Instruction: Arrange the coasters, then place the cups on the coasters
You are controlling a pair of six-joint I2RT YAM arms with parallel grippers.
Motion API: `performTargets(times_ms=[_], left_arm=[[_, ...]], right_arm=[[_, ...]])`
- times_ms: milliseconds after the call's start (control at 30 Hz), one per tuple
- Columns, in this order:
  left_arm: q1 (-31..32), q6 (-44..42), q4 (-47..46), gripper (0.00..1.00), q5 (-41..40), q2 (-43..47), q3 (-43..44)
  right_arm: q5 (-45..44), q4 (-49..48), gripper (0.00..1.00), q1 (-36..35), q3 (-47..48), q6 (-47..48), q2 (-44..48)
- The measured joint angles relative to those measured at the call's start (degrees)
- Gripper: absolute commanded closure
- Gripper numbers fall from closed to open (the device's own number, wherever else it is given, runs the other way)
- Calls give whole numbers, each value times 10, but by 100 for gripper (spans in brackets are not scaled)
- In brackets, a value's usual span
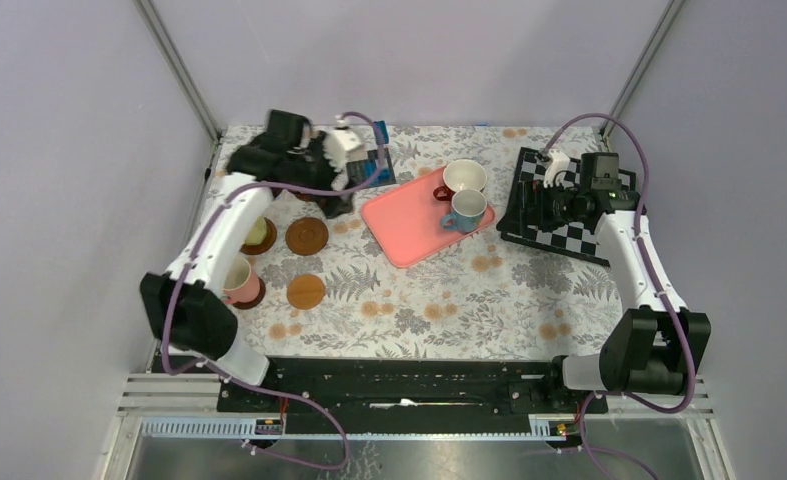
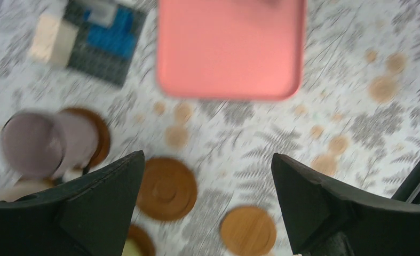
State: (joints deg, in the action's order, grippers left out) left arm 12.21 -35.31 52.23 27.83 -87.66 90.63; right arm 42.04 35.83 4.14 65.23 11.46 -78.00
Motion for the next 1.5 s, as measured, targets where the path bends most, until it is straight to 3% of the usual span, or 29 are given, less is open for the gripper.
performTargets(times_ms=[200, 367, 533, 1000, 1233, 1500], left_arm=[[148, 96, -94, 10, -55, -120, 39], [197, 149, -137, 27, -104, -257, 136], [199, 176, -163, 36, -125, -345, 207], [220, 184, -191, 41, -146, -471, 316], [225, 176, -194, 60, -151, -520, 354], [226, 171, -206, 89, -144, -524, 348]], right_arm=[[-24, 8, 2, 7, 26, -13, 0], [-34, 12, 2, 49, 25, -15, -6], [-40, 12, 2, 83, 11, -14, -9], [-39, 1, 2, 82, -12, -19, -9], [-39, -5, 2, 82, -15, -19, -9], [-37, -6, 2, 82, -21, -19, -9]])
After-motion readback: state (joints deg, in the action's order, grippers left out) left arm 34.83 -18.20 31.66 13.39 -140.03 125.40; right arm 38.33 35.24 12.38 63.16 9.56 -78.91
